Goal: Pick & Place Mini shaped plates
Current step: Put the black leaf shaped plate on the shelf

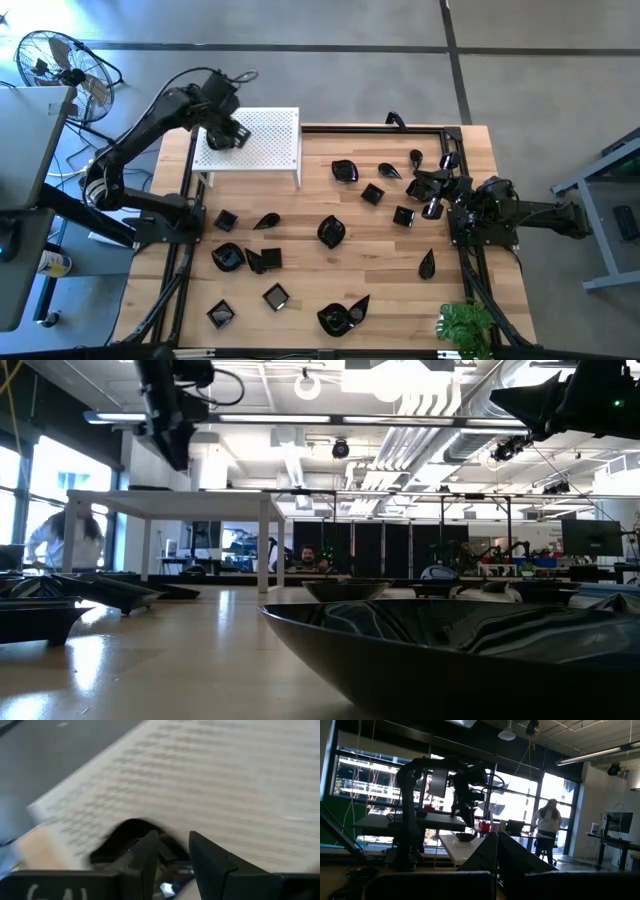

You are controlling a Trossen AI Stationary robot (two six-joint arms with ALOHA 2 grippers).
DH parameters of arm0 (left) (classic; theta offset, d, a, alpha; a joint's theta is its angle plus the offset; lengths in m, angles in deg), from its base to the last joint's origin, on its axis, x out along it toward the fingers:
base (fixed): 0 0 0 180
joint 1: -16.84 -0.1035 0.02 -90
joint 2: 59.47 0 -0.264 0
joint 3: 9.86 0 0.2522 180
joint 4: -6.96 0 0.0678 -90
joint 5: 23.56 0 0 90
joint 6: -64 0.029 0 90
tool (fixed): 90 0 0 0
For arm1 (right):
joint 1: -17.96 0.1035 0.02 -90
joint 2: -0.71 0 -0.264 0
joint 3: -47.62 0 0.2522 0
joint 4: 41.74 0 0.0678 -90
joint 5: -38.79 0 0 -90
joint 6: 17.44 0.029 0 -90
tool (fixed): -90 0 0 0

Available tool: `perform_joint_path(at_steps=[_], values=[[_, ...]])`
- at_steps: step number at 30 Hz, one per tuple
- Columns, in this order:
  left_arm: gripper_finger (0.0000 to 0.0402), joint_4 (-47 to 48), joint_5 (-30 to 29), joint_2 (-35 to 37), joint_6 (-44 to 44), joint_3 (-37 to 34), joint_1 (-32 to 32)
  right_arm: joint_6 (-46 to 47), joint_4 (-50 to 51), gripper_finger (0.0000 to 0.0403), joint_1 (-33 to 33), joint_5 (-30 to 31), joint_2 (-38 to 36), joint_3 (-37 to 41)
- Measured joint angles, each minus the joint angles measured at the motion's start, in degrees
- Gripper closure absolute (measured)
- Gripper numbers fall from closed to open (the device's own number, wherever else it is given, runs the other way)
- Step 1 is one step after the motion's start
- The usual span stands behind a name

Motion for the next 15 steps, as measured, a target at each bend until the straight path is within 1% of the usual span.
perform_joint_path(at_steps=[1, 4, 7, 9, 13, 15], values=[[0.0297, -0.6, 0.9, -0.1, 0.0, -0.2, 1.5, 0.0, 0.0, 0.0403, 0.0, 0.0, 0.0, 0.0], [0.0313, -1.3, 1.0, -1.0, 0.0, -0.8, 5.7, 0.0, 0.0, 0.0403, 0.0, 0.0, 0.0, 0.0], [0.0339, -0.8, -1.7, -2.9, -0.4, -0.9, 8.6, 0.0, 0.0, 0.0403, 0.0, 0.0, 0.0, 0.0], [0.0357, 0.0, -3.3, -3.8, -0.4, -0.9, 9.3, 0.0, 0.0, 0.0403, 0.0, 0.0, 0.0, 0.0], [0.0389, 3.0, -4.1, -5.9, -0.4, -0.9, 9.2, 0.0, 0.0, 0.0403, 0.0, 0.0, 0.0, 0.0], [0.0398, 4.3, -6.3, -6.7, -0.4, -0.9, 9.2, 0.0, 0.0, 0.0403, 0.0, 0.0, 0.0, 0.0]])
